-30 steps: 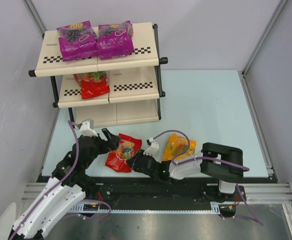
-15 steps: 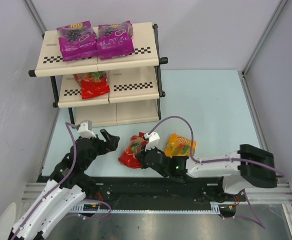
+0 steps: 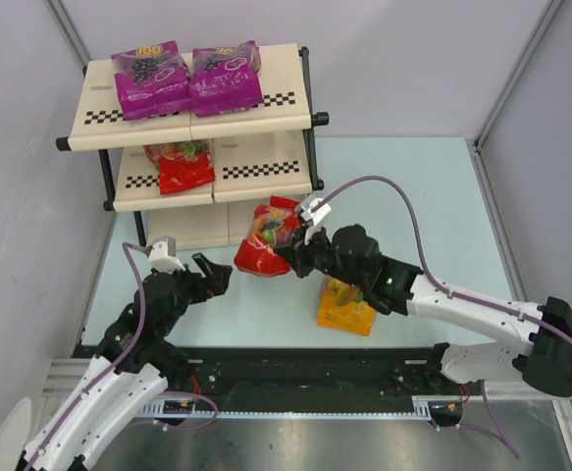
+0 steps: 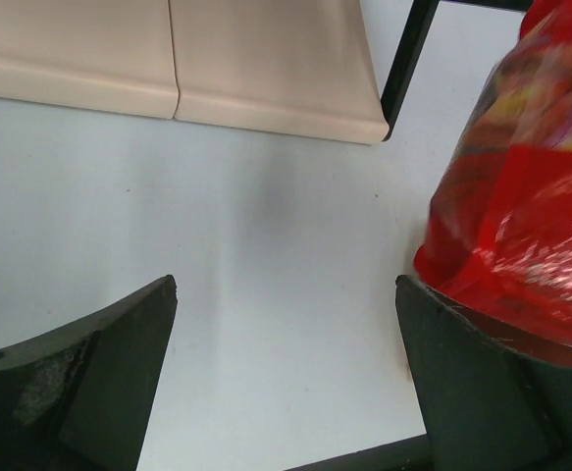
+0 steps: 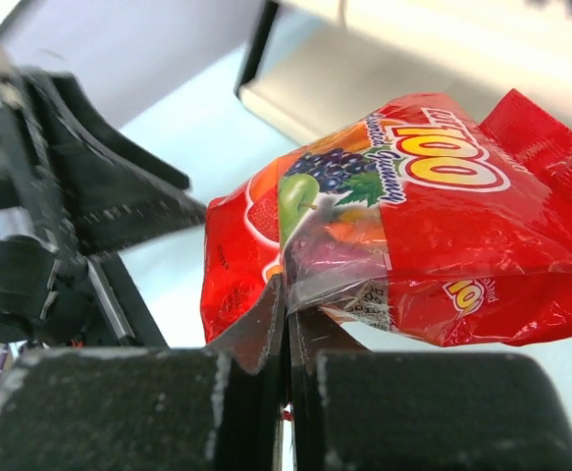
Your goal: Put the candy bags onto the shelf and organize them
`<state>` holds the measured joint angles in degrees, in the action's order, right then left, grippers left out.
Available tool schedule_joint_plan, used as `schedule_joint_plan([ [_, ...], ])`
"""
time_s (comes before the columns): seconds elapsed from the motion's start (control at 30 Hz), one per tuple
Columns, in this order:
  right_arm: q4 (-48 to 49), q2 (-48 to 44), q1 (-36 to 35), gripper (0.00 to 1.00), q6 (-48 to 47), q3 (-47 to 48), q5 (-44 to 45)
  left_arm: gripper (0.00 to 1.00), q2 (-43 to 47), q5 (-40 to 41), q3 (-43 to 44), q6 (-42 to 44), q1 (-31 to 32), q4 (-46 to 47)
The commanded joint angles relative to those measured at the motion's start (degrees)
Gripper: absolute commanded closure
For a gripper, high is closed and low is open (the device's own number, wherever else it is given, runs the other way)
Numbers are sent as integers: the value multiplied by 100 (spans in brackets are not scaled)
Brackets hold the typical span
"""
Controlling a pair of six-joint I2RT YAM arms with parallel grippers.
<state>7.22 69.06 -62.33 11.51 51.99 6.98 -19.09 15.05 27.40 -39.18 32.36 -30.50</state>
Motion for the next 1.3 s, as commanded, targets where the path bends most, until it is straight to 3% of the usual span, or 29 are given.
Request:
schedule_joint_plan([
  [0.0, 780, 20, 509, 100, -808, 909, -1364, 3, 37, -19, -77, -81, 25, 369],
  [0.27, 991, 538, 1152, 100, -913, 1840, -2420, 3, 37, -90, -85, 94, 25, 651],
  [0.6, 1159, 1988, 1934, 100, -843, 3140, -3756, 3, -261, -222, -243, 349, 25, 1248],
  [0.93, 544, 2929, 2093, 100, -1397, 4398, -3933, 2, -710, -362, -244, 622, 25, 1766],
  [1.27, 429, 3316, 2242, 100, -1924, 4636, -3582, 2, -859, -555, -340, 710, 25, 2057],
])
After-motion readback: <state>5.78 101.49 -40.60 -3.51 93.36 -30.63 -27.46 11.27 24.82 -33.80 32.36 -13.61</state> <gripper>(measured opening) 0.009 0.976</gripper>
